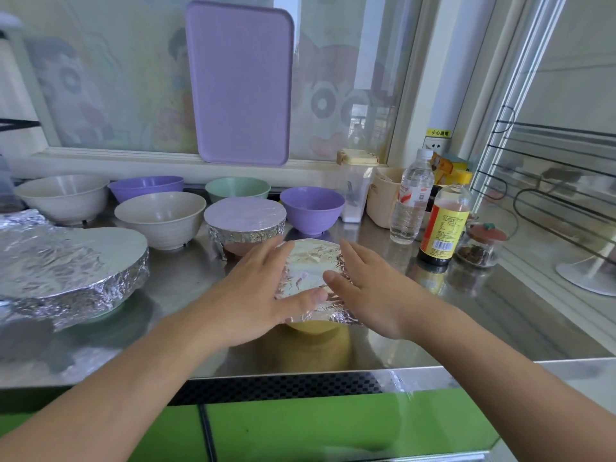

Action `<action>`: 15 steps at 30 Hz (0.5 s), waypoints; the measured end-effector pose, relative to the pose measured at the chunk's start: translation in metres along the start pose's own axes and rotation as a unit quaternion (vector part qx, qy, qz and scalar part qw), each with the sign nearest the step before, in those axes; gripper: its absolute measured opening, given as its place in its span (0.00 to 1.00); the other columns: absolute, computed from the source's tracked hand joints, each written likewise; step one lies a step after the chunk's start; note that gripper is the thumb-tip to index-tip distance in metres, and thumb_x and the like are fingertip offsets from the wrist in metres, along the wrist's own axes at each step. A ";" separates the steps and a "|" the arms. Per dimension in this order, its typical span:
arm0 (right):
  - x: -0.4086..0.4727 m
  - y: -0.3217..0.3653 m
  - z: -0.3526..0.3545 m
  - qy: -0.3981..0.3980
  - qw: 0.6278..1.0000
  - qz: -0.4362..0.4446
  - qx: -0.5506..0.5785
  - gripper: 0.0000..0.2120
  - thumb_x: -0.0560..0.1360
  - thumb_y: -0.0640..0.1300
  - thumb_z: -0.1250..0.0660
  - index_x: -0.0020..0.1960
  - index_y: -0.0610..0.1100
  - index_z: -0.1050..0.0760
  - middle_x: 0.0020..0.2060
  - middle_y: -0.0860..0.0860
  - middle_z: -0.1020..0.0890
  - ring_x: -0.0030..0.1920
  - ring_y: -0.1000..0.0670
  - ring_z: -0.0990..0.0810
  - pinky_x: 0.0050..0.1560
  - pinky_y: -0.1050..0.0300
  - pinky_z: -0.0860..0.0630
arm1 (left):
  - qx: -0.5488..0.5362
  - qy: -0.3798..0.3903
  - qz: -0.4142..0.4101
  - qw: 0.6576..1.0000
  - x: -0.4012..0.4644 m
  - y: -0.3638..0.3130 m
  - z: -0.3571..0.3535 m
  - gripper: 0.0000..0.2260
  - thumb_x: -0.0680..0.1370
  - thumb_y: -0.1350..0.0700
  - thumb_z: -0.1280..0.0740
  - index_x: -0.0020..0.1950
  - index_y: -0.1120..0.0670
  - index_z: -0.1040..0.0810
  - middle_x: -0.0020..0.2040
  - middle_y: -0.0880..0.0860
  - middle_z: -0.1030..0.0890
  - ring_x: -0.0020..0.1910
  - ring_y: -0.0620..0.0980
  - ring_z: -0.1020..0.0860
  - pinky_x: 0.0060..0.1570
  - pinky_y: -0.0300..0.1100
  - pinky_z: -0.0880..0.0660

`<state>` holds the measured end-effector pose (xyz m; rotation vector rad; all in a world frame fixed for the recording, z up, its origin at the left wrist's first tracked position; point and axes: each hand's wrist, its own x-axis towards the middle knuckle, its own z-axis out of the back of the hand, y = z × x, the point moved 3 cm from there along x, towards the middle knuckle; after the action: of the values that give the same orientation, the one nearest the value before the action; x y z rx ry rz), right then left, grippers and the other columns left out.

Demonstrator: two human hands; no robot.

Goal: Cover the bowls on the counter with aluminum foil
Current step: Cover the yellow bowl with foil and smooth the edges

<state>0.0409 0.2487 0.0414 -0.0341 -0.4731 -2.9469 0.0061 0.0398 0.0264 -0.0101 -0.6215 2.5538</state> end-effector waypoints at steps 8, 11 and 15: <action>-0.006 0.005 0.006 0.040 0.996 0.034 0.068 0.39 0.83 0.63 0.38 0.86 0.53 0.53 0.77 0.66 0.46 0.75 0.66 0.49 0.69 0.63 0.49 | -0.047 -0.011 0.027 0.998 -0.001 -0.001 -0.012 0.57 0.66 0.14 0.52 0.86 0.47 0.57 0.84 0.38 0.61 0.83 0.40 0.51 0.81 0.49 0.45; -0.010 0.000 0.009 0.060 0.994 0.037 0.086 0.44 0.81 0.63 0.34 0.85 0.56 0.58 0.68 0.71 0.50 0.69 0.70 0.54 0.71 0.64 0.51 | -0.025 0.006 0.026 0.999 -0.001 0.002 -0.012 0.63 0.62 0.12 0.51 0.85 0.49 0.64 0.84 0.42 0.66 0.83 0.40 0.60 0.83 0.51 0.50; -0.006 -0.005 0.005 0.069 0.994 0.037 0.074 0.54 0.76 0.71 0.34 0.85 0.55 0.66 0.79 0.68 0.63 0.81 0.63 0.61 0.80 0.57 0.54 | -0.014 -0.006 0.007 1.000 -0.002 0.004 -0.010 0.66 0.61 0.11 0.48 0.85 0.50 0.65 0.84 0.38 0.61 0.83 0.39 0.54 0.81 0.49 0.43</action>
<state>0.0461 0.2558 0.0448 0.1640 -0.6530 -2.8104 0.0068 0.0403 0.0152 -0.0093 -0.6642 2.5596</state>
